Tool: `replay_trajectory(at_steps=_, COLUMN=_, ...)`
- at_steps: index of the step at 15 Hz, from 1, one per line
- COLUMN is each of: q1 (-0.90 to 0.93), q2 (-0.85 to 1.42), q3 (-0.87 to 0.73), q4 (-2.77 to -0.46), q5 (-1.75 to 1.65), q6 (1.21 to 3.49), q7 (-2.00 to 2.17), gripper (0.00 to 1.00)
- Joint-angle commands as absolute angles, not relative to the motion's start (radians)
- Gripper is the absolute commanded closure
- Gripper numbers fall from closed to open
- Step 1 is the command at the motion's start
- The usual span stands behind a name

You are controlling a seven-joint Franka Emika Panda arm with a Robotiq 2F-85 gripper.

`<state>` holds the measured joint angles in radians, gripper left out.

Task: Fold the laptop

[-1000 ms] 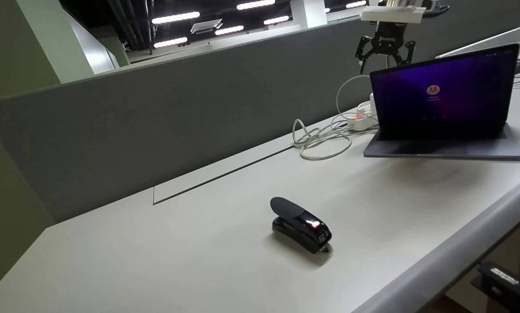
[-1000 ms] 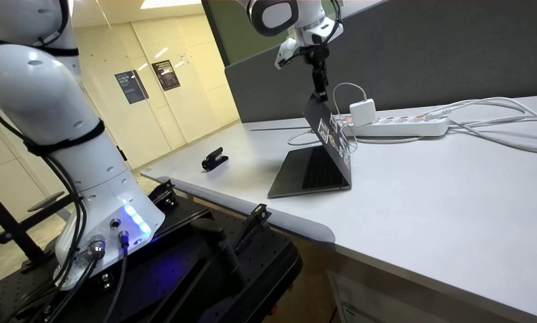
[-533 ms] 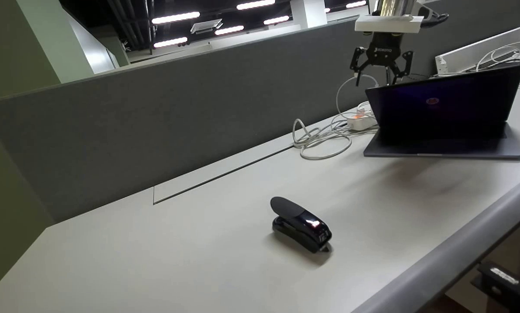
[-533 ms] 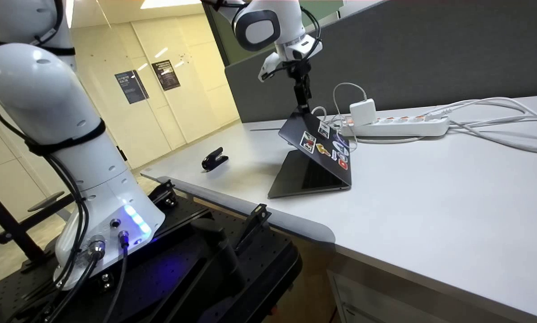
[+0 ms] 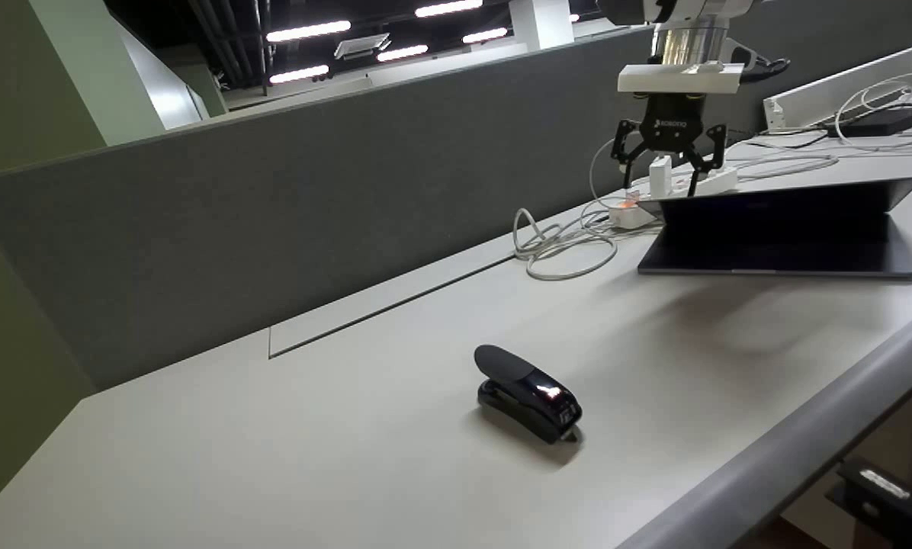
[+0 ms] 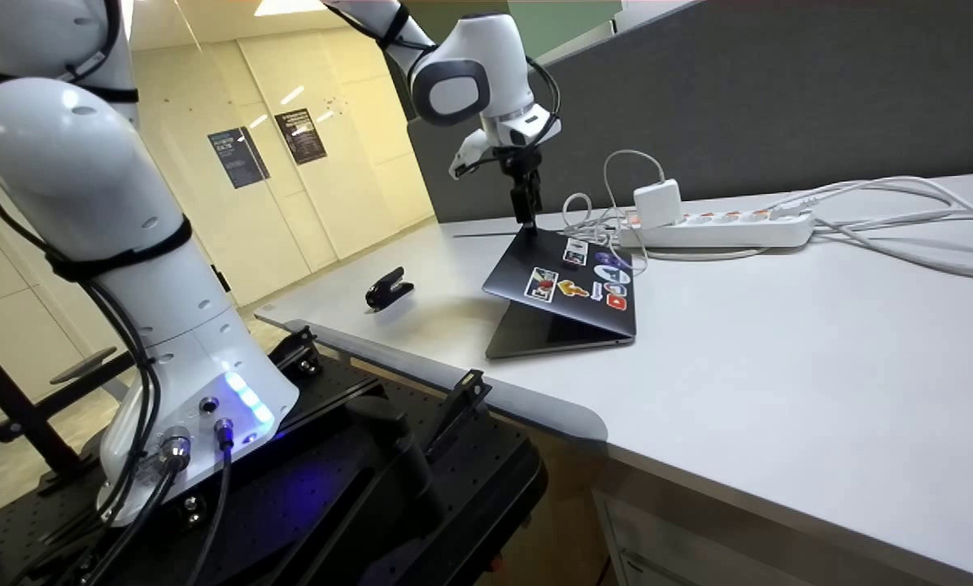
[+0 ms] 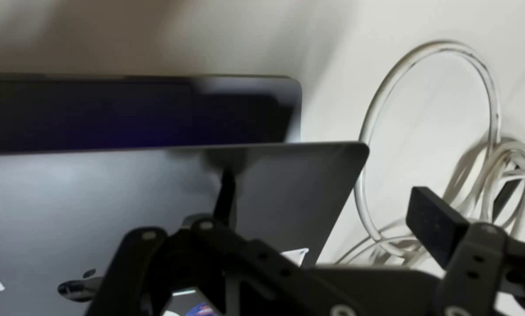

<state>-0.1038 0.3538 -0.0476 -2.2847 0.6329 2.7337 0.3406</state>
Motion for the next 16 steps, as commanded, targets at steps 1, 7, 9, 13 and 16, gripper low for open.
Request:
replay_trajectory(at_steps=1, q1=-0.086, q2=0.366, q3=-0.034, q4=-2.310, q5=0.642, q6=2.743, q7=0.364, gripper=0.00)
replay_trajectory(at_steps=7, q1=-0.089, q2=0.436, q3=0.007, q4=-2.311, q5=0.690, q6=2.814, q7=0.323, gripper=0.00)
replay_trajectory(at_steps=9, q1=-0.103, q2=0.466, q3=0.034, q4=-2.309, q5=0.726, q6=2.857, q7=0.287, gripper=0.00)
replay_trajectory(at_steps=13, q1=-0.120, q2=0.517, q3=0.078, q4=-2.308, q5=0.781, q6=2.924, q7=0.231, gripper=0.00)
replay_trajectory(at_steps=16, q1=-0.140, q2=0.535, q3=0.112, q4=-2.307, q5=0.817, q6=2.952, q7=0.192, gripper=0.00)
